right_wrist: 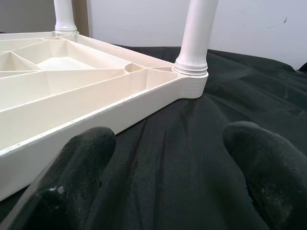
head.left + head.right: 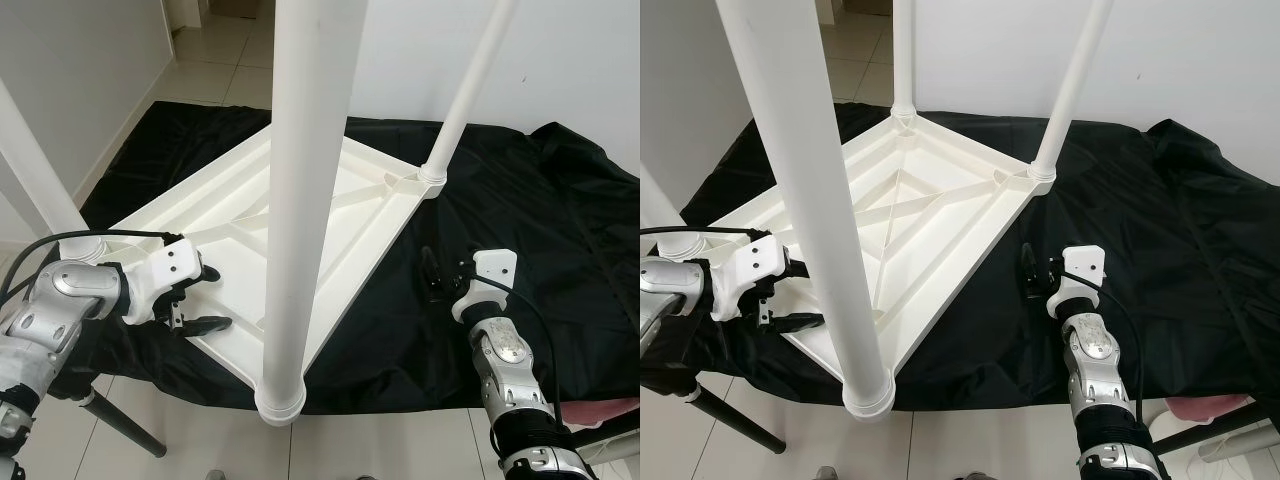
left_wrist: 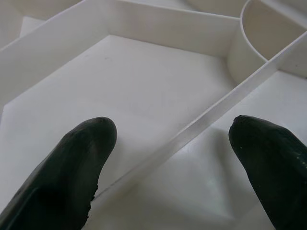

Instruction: Building children table

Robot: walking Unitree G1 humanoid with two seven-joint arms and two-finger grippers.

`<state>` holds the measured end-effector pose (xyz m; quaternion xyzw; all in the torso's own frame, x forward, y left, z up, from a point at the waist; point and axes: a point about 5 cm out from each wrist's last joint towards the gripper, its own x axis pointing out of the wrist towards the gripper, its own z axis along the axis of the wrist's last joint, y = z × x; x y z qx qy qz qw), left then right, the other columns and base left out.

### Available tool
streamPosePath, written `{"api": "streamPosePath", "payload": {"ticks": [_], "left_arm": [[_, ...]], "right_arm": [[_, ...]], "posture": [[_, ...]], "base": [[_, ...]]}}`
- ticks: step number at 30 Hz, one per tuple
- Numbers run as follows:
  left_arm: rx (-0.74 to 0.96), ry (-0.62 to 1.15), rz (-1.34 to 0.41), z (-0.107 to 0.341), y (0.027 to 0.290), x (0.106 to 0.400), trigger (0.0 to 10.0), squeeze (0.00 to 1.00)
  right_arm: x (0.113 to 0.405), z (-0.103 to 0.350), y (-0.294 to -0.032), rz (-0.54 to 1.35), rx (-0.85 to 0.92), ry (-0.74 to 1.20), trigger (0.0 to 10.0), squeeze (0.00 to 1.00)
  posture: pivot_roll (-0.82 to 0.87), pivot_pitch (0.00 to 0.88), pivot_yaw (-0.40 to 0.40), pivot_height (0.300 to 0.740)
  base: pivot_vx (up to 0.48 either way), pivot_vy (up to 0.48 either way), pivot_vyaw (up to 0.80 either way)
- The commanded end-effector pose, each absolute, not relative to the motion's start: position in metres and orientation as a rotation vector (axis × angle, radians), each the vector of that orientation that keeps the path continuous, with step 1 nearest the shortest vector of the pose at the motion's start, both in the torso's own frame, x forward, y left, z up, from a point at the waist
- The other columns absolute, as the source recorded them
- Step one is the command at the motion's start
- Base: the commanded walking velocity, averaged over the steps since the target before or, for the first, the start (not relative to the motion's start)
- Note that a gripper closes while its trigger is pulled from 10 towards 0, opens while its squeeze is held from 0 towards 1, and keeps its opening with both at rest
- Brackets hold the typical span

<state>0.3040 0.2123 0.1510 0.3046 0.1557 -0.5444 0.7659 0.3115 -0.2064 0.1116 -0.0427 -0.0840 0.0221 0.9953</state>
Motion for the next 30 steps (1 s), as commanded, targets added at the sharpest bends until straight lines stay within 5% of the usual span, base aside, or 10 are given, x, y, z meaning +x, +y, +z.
{"api": "streamPosePath", "payload": {"ticks": [1, 15, 16, 30], "left_arm": [[0.669, 0.404, -1.299, 0.142, 0.209, 0.298, 10.0, 0.00], [0.717, 0.429, -1.145, 0.137, 0.191, 0.332, 10.0, 0.00], [0.706, 0.433, -1.155, 0.138, 0.189, 0.333, 0.0, 0.00], [0.676, 0.350, -1.196, 0.138, 0.152, 0.343, 0.0, 0.00]], "right_arm": [[0.311, 0.110, -0.209, 0.043, -0.091, -0.163, 10.0, 0.00], [0.313, 0.111, -0.206, 0.046, -0.094, -0.165, 10.0, 0.00], [0.313, 0.111, -0.206, 0.046, -0.095, -0.166, 10.0, 0.00], [0.310, 0.107, -0.206, 0.025, -0.088, -0.162, 10.0, 0.00]], "posture": [[0.04, 0.021, -0.059, 0.740], [0.03, 0.023, -0.053, 0.740], [0.03, 0.024, -0.047, 0.740], [0.02, 0.019, -0.039, 0.740]], "base": [[0.000, 0.000, 0.00], [0.000, 0.000, 0.00], [0.000, 0.000, 0.00], [0.000, 0.000, 0.00]]}}
